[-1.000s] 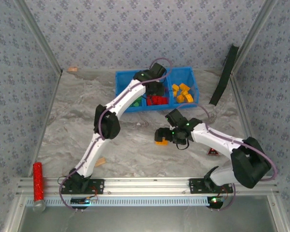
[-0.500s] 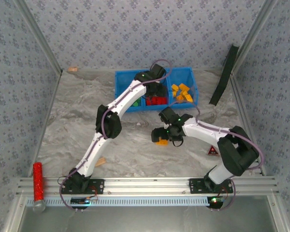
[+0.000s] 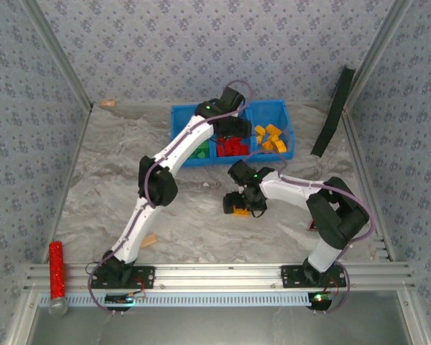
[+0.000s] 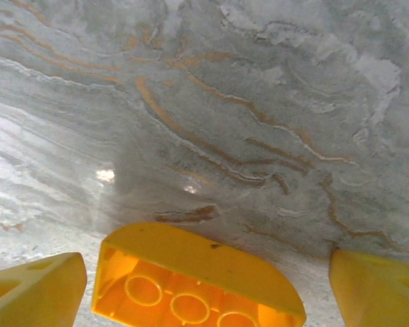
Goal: Sort the legos into containers by color
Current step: Pick up the lego from the center of the table, then place the lego in the container.
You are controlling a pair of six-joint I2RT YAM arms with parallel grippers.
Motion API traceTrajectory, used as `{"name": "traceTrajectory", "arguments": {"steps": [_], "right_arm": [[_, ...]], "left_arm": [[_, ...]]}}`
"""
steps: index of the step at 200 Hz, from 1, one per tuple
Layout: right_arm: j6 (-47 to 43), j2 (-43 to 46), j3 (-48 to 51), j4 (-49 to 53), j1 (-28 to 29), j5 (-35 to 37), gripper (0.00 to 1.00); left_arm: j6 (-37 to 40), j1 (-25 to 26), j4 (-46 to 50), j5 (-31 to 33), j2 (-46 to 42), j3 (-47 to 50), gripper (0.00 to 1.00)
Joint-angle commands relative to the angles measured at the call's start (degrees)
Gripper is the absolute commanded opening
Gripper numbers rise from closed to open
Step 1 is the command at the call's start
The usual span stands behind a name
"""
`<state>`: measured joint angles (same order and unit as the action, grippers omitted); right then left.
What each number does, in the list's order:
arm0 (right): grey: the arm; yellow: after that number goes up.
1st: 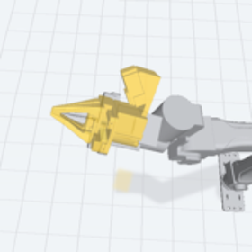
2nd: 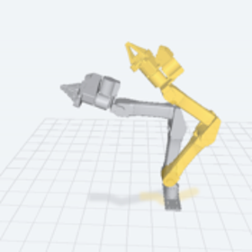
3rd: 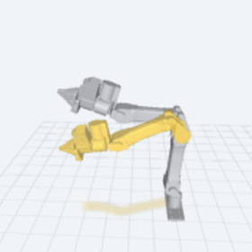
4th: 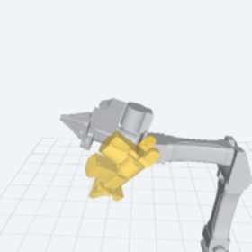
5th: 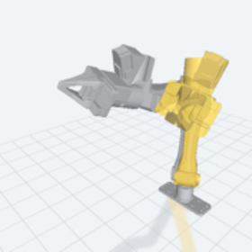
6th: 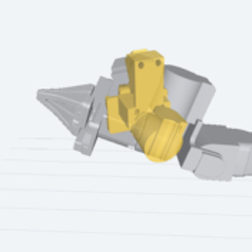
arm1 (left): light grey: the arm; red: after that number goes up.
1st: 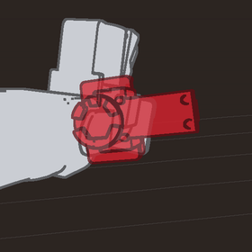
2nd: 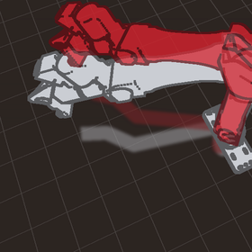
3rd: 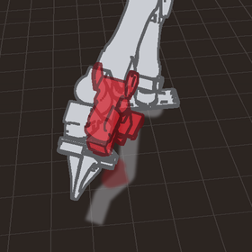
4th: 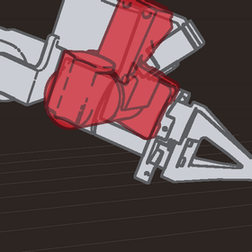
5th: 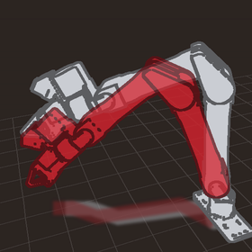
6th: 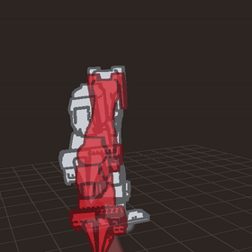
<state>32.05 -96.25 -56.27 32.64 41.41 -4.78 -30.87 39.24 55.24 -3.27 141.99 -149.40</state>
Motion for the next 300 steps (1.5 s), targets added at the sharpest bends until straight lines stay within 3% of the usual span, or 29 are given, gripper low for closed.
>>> {"name": "traceTrajectory", "arguments": {"steps": [1, 23, 59, 107, 160, 202, 239, 300], "right_arm": [[0.6, -2.4, -1.2, 1.5, 1.3, 0.5, 0.88], [0.6, -2.8, -1.3, 3.1, 2.3, 1.2, 0.81], [-0.3, -3.1, -1.1, 5.0, 3.6, 2.1, 0.62], [-1.7, -1.2, -1.3, 9.6, 2.8, 3.4, 0.54], [-8.7, 5.3, -10.9, 19.5, -6.4, 6.7, 0.53], [-16.1, 2.8, -24.8, 24.2, -16.8, 9.7, 0.53], [-20.6, -4.8, -37.2, 25.4, -23.1, 10.7, 0.54], [-21.6, -21.3, -56.6, 26.5, -27.1, 11.5, 0.55]], "left_arm": [[-0.2, -0.4, -1.9, -2.4, -7.5, -2.9, 0.71], [0.1, -1.0, -1.7, -2.7, -10.2, -2.9, 0.72], [0.9, -2.7, -0.1, -3.9, -14.6, -2.7, 0.72], [4.9, -5.5, 3.5, -1.3, -23.3, 3.1, 0.72], [12.2, -9.6, 0.0, 2.4, -44.0, 30.9, 0.77], [14.7, -15.0, -4.8, 2.2, -60.9, 54.1, 0.81], [19.2, -17.8, -6.5, 2.5, -67.2, 61.2, 0.82], [29.2, -18.2, -10.9, 4.8, -70.7, 70.5, 0.83]]}}
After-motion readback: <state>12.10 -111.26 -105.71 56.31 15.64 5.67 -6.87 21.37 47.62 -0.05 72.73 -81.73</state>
